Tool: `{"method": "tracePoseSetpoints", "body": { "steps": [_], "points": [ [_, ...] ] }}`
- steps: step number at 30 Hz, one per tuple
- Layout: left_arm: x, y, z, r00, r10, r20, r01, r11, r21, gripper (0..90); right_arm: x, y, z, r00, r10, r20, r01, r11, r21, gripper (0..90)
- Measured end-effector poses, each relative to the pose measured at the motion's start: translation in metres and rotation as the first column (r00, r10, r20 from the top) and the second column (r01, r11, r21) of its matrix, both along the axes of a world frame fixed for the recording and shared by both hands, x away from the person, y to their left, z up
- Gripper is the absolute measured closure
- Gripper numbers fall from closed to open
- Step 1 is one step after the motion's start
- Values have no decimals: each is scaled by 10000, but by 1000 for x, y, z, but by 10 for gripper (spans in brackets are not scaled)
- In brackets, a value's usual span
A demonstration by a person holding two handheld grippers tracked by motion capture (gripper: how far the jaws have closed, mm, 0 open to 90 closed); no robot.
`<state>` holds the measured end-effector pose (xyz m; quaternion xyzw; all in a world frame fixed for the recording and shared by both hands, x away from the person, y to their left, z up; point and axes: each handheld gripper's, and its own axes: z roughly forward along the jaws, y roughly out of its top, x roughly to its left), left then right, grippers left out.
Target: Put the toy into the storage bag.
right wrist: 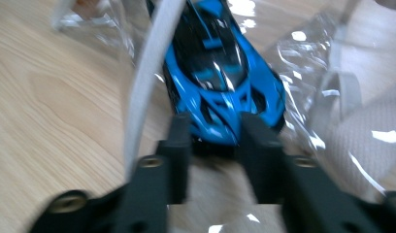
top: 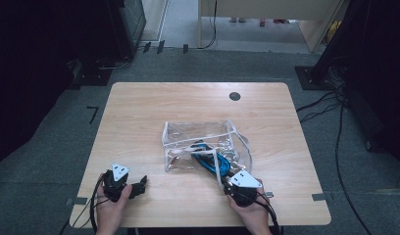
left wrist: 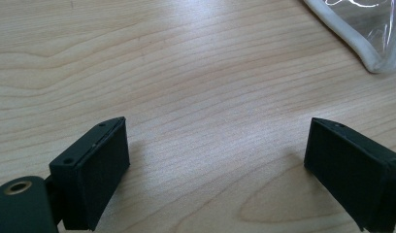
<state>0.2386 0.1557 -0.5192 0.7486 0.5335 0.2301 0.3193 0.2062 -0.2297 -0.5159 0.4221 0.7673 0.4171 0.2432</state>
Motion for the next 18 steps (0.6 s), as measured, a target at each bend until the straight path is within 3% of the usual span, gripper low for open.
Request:
{"method": "tracePoseSetpoints", "body": {
  "steps": [2, 3, 4, 5, 8, 11, 14, 18],
  "points": [
    [0, 0, 0, 10000, -3, -1, 3, 10000, 4, 91, 4, 0, 3, 10000, -38, -33, 37, 9995, -316, 427],
    [0, 0, 0, 10000, -2, -1, 2, 10000, 3, 91, 9, -1, 4, 9993, 58, -381, -69, 9995, -299, 367],
    [0, 0, 0, 10000, -4, -2, 4, 10000, 3, 91, 16, -1, 4, 9946, 173, -1020, -210, 9992, -354, 325],
    [0, 0, 0, 10000, -3, -2, 3, 10000, 2, 91, 19, -1, 4, 9916, 230, -1269, -281, 9989, -383, 323],
    [0, 0, 0, 10000, -2, -2, 2, 10000, 3, 90, 20, 4, 4, 9919, 465, -1179, -571, 9945, -876, 274],
    [0, 0, 0, 10000, -4, -2, 4, 10000, 6, 90, 22, 7, 7, 9937, 307, -1082, -433, 9922, -1166, 246],
    [0, 0, 0, 10000, -2, -2, 2, 10000, 2, 91, 27, 8, 8, 9912, 436, -1253, -582, 9916, -1155, 238],
    [0, 0, 0, 10000, -2, -3, 2, 10000, 4, 91, 34, 7, 10, 9847, 843, -1523, -1085, 9815, -1580, 236]
  ]
}}
